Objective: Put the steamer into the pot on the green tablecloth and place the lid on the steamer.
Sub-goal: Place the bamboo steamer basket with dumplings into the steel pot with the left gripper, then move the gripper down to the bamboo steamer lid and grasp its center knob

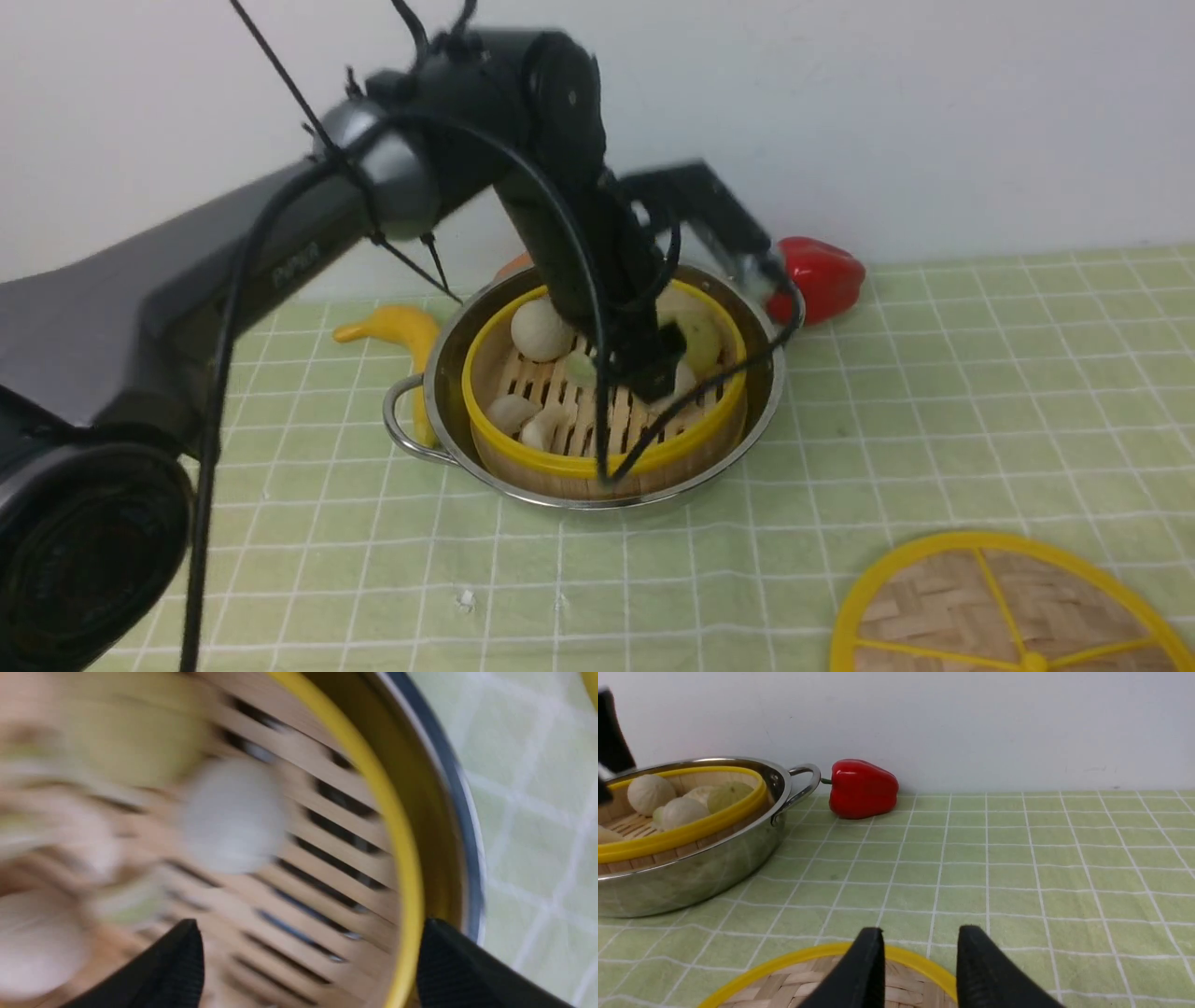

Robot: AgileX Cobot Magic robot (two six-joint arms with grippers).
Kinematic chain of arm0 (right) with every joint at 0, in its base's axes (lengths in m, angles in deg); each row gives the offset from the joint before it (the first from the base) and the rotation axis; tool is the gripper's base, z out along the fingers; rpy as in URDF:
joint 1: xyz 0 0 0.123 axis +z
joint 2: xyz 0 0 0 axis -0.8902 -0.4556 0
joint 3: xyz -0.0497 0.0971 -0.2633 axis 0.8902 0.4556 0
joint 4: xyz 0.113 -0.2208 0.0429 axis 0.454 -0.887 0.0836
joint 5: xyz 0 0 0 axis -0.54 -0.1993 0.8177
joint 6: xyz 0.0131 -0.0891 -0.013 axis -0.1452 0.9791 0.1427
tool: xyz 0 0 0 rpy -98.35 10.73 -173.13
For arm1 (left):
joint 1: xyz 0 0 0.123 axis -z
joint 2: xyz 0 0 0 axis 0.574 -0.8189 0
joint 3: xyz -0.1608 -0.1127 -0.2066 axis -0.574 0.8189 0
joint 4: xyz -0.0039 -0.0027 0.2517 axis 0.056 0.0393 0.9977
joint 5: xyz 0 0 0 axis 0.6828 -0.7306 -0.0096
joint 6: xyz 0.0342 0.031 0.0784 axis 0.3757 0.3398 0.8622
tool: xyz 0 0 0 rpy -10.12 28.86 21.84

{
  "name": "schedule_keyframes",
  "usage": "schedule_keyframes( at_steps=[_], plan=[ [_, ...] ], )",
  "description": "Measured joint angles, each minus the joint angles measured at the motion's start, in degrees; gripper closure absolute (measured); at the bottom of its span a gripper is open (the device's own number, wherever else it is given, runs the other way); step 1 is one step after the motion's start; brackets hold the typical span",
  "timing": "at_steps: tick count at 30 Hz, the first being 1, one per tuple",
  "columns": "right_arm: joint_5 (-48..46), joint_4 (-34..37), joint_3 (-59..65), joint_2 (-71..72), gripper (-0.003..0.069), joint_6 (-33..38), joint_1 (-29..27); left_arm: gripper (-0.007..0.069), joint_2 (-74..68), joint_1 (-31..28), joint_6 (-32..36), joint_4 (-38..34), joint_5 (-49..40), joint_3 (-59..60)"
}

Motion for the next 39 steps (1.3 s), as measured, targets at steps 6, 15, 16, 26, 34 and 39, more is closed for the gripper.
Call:
schedule_keyframes(
  at_steps=[6, 15, 16, 26, 34, 39],
  plan=[
    [0.00, 0.00, 0.00, 0.00, 0.0416, 0.00, 0.00, 0.0256, 8.14, 0.00, -17.29, 12.39, -0.22, -9.28],
    [0.00, 0.00, 0.00, 0.00, 0.0416, 0.00, 0.00, 0.0646, 24.01, 0.00, -28.69, 21.36, -0.27, -10.44],
    [0.00, 0.00, 0.00, 0.00, 0.0416, 0.00, 0.00, 0.0648, 25.59, 0.00, -29.08, 21.36, -0.32, -10.51],
    [0.00, 0.00, 0.00, 0.00, 0.0416, 0.00, 0.00, 0.0645, 29.89, 0.00, -29.18, 21.83, -0.32, -10.55],
    [0.00, 0.00, 0.00, 0.00, 0.0416, 0.00, 0.00, 0.0633, 34.55, -1.98, -29.24, 21.16, 0.14, 0.86],
    [0.00, 0.00, 0.00, 0.00, 0.0416, 0.00, 0.00, 0.0623, 43.19, -9.02, -29.24, 16.22, 7.39, 18.55]
  ],
)
